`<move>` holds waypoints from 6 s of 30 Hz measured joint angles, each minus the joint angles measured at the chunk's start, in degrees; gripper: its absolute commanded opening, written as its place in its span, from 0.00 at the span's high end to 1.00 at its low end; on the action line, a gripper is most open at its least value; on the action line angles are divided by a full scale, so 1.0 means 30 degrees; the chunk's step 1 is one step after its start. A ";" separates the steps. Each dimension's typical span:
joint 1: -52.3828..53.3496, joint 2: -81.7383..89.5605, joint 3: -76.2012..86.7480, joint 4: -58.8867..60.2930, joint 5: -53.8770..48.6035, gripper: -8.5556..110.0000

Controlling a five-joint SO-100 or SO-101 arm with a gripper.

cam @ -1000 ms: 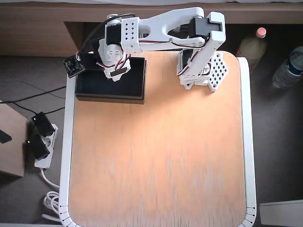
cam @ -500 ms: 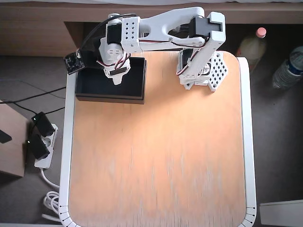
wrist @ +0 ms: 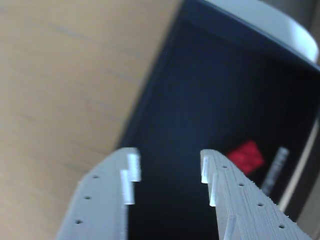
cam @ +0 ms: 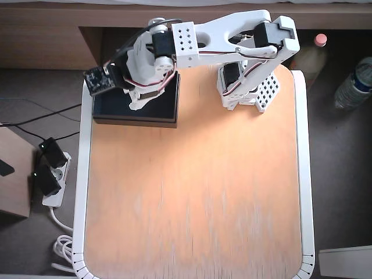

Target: Grasp a lego block and put it in the bin.

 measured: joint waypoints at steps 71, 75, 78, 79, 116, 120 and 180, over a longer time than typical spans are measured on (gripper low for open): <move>-2.3965 2.2354 2.2734 -0.2256 -0.1523 0.92; -2.3965 2.2354 2.2793 -0.2256 -0.2139 0.92; -2.3965 2.2354 2.2793 -0.2109 -0.2988 0.92; -2.3965 2.2354 2.2793 -0.1904 -0.3223 0.92; -2.3965 2.2354 2.2793 0.1318 -0.5566 0.92; -2.3965 2.2354 2.2793 0.1318 -0.5566 0.92; -2.3965 2.2354 2.2793 0.1318 -0.5566 0.92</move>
